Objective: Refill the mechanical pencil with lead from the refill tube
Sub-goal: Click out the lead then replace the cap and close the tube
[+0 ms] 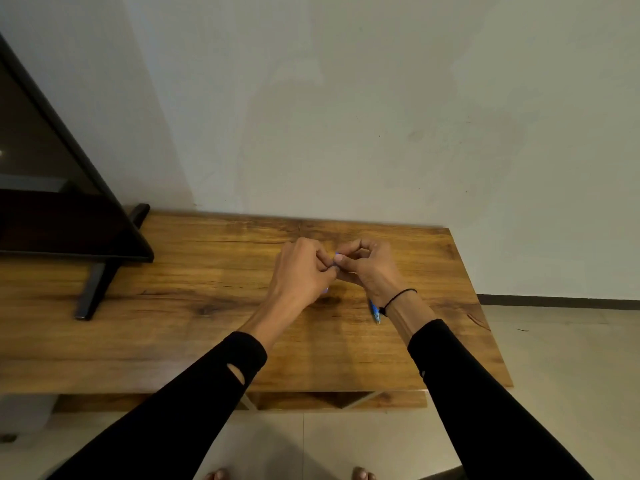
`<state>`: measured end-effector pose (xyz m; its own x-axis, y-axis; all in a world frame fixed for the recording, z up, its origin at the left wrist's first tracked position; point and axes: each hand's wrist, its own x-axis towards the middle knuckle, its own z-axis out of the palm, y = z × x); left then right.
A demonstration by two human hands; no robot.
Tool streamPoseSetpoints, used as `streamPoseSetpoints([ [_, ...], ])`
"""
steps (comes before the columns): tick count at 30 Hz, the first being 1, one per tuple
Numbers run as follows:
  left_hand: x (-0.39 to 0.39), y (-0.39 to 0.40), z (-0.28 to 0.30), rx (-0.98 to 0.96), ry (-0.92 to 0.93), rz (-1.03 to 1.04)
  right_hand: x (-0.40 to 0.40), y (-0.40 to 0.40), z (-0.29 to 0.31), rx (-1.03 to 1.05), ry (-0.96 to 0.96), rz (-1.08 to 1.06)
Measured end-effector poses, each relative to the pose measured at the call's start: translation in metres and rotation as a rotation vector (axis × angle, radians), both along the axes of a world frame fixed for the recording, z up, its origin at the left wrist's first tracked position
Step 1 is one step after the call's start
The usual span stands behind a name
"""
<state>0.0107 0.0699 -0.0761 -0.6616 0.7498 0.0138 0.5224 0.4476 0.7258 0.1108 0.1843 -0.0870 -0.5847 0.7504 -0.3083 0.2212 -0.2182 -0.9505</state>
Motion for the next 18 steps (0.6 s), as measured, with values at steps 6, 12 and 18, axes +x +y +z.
streamPoseSetpoints([
  [6, -0.010, 0.001, -0.013, 0.001, -0.366, -0.328, 0.013, 0.019, 0.008, 0.179, -0.101, 0.090],
  [12, -0.006, 0.009, -0.022, -0.043, -0.033, -0.379, 0.015, 0.022, -0.001, 0.299, -0.181, 0.109],
  [18, 0.000, 0.011, -0.047, -0.331, 0.311, -0.407, 0.023, 0.032, -0.008, 0.603, -0.312, -0.063],
])
